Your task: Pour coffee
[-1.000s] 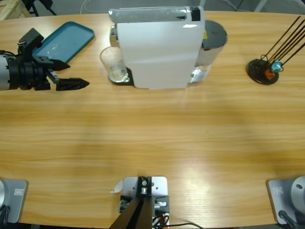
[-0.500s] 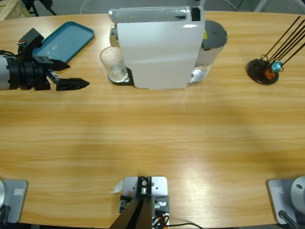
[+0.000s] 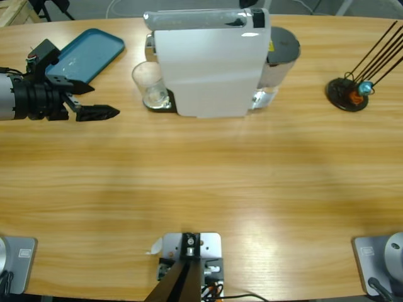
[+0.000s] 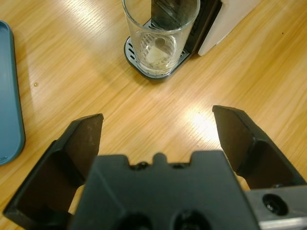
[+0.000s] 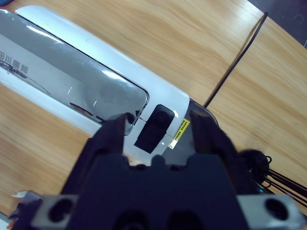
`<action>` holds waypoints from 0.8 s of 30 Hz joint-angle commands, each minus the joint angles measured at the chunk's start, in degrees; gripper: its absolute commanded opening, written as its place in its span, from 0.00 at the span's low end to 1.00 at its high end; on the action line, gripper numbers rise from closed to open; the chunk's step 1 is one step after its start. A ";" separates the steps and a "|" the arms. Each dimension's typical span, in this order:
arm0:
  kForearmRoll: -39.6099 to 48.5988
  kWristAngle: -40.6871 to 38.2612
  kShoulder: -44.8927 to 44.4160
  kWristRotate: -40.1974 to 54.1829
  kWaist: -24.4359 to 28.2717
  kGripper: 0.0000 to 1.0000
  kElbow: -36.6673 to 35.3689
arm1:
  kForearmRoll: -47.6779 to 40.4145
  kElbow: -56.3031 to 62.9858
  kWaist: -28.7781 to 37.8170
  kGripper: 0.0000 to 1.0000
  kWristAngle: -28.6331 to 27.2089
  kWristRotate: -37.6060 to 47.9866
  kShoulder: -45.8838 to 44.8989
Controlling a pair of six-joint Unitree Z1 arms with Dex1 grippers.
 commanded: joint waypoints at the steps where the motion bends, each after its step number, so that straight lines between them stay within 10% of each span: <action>1: -0.01 0.52 1.46 -0.54 -0.95 1.00 0.29 | 0.93 1.57 0.72 1.00 -1.05 0.36 -2.36; 24: 0.11 0.57 -1.09 -0.54 -1.39 1.00 0.61 | 2.55 8.35 0.70 1.00 0.67 3.98 -12.82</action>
